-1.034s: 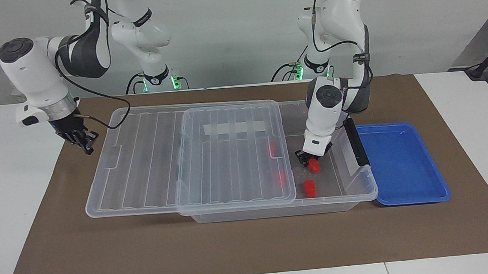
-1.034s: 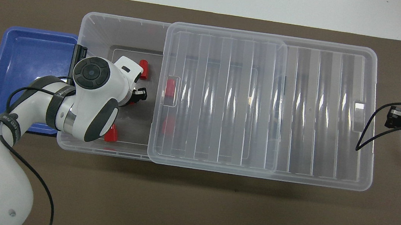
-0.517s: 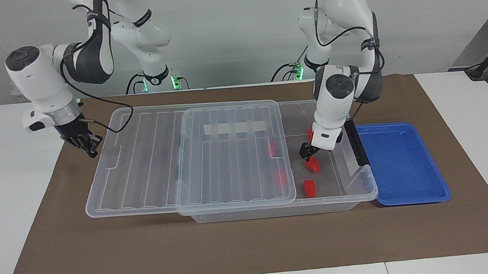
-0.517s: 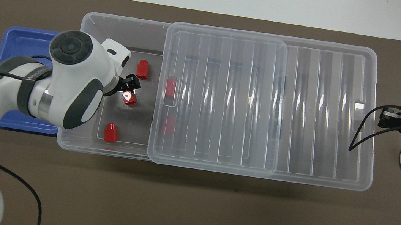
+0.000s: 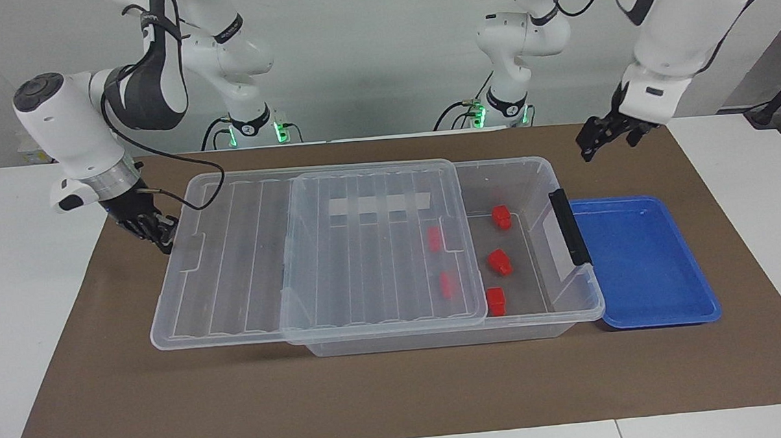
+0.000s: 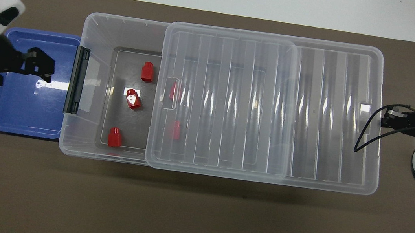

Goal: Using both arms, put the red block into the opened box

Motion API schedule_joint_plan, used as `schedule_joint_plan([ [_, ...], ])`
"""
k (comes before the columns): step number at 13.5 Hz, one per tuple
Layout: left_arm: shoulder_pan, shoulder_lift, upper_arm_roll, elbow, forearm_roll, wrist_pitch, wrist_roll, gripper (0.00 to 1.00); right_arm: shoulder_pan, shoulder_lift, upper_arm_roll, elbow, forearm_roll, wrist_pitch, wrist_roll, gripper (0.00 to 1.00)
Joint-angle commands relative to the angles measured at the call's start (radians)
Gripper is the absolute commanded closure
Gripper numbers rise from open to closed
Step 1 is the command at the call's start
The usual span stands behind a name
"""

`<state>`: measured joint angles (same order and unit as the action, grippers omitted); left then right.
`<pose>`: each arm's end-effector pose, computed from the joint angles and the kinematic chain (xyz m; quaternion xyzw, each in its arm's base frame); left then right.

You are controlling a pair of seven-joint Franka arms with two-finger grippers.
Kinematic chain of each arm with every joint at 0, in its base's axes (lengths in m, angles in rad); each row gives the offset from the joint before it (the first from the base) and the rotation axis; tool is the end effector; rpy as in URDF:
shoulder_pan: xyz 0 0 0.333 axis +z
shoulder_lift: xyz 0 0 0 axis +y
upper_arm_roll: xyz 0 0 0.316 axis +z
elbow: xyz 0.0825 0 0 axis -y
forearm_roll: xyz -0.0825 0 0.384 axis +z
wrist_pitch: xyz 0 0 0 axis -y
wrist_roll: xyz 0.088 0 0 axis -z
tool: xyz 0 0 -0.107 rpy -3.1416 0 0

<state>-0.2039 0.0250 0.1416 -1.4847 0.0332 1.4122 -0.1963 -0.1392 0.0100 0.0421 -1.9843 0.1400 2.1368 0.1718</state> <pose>0.5448 -0.0311 0.6378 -0.9963 -0.0687 0.0458 0.0244 0.5700 -0.0495 0.4725 -0.9816 0.1663 -0.0687 0.0644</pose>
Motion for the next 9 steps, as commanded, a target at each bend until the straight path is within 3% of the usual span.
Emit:
schedule_joint_plan([
  [1,0.061,-0.065,-0.011,-0.036,0.013,-0.083,0.087,0.00,0.055,-0.001,0.002,-0.010,0.038,0.028,-0.029,1.00],
  [5,0.193,-0.091,-0.013,-0.039,0.014,-0.137,0.262,0.00,0.142,0.001,0.002,-0.016,0.038,0.061,-0.012,1.00],
  [9,0.193,-0.122,-0.014,-0.106,0.013,-0.071,0.282,0.00,0.239,0.002,0.002,-0.016,0.039,0.071,0.031,1.00],
])
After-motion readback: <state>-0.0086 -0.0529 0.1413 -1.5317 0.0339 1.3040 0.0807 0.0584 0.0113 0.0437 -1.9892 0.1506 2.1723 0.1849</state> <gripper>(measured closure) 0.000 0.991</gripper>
